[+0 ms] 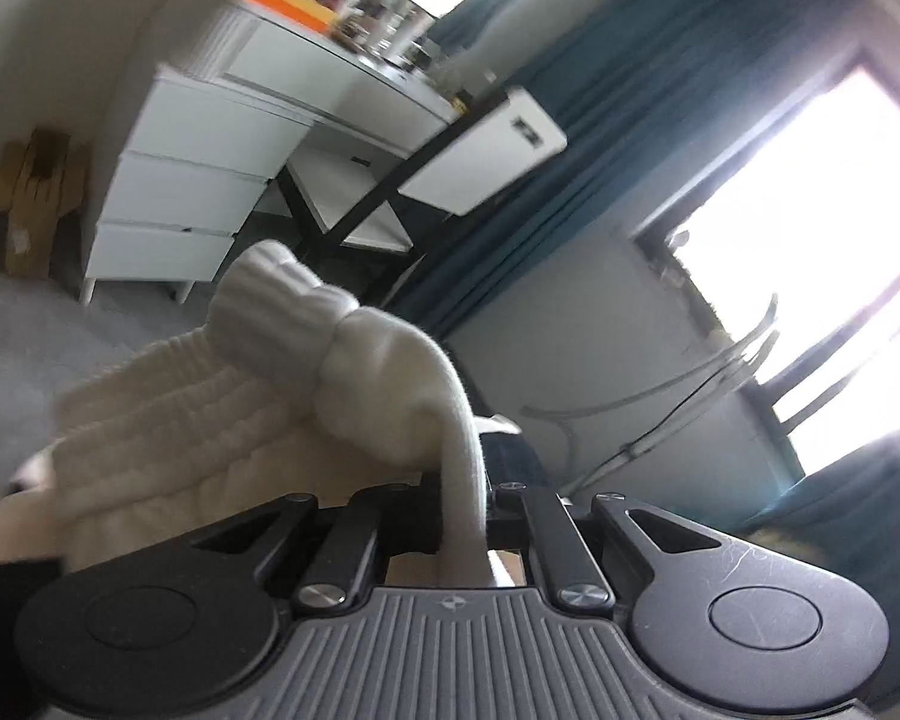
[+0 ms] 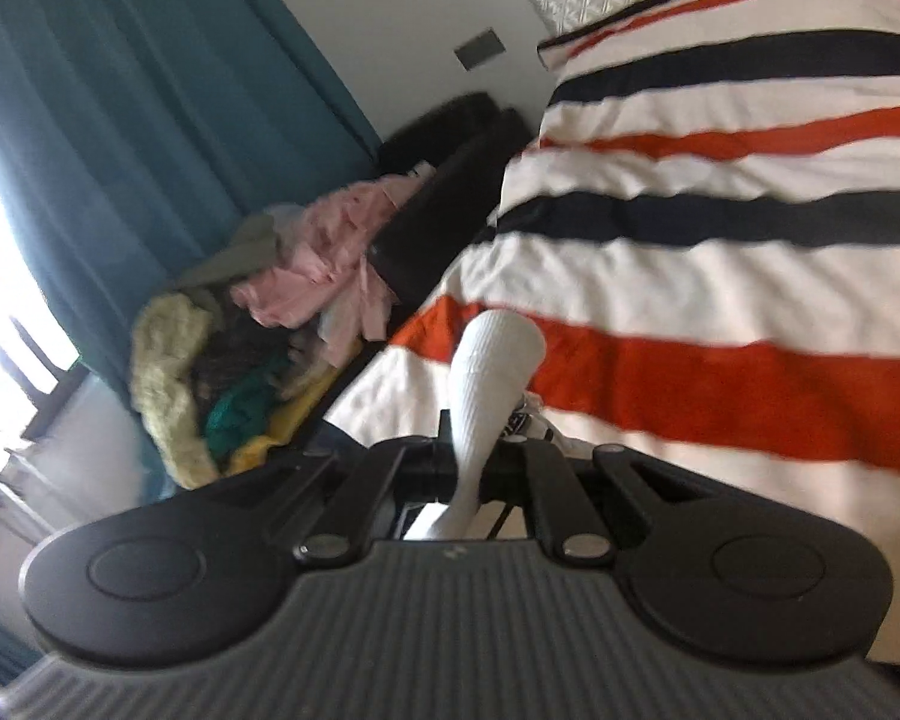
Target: Fold clothes
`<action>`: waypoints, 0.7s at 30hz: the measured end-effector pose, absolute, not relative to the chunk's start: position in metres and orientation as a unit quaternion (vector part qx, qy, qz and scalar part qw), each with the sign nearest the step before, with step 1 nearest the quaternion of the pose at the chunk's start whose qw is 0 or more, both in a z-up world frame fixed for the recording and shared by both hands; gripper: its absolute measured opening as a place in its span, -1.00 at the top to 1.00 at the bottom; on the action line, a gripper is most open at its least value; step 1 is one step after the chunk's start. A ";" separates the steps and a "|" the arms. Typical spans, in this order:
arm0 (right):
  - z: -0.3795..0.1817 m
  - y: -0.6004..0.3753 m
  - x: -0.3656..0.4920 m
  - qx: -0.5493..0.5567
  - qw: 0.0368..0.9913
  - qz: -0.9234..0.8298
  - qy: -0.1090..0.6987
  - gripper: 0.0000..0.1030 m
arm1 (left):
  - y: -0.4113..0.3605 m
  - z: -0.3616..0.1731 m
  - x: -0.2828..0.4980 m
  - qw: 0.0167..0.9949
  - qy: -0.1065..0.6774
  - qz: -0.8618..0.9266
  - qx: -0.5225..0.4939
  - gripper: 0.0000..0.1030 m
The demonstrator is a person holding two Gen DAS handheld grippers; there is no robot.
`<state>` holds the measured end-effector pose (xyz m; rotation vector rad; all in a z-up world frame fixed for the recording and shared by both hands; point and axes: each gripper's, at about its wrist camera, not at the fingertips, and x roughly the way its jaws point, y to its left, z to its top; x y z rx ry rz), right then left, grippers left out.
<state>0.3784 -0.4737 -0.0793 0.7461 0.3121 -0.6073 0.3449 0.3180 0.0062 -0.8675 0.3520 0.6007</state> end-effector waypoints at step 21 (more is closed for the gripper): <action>-0.127 -0.478 0.391 0.417 0.858 -0.187 0.233 0.24 | 0.330 -0.024 0.362 0.832 0.211 0.226 -0.460 -0.39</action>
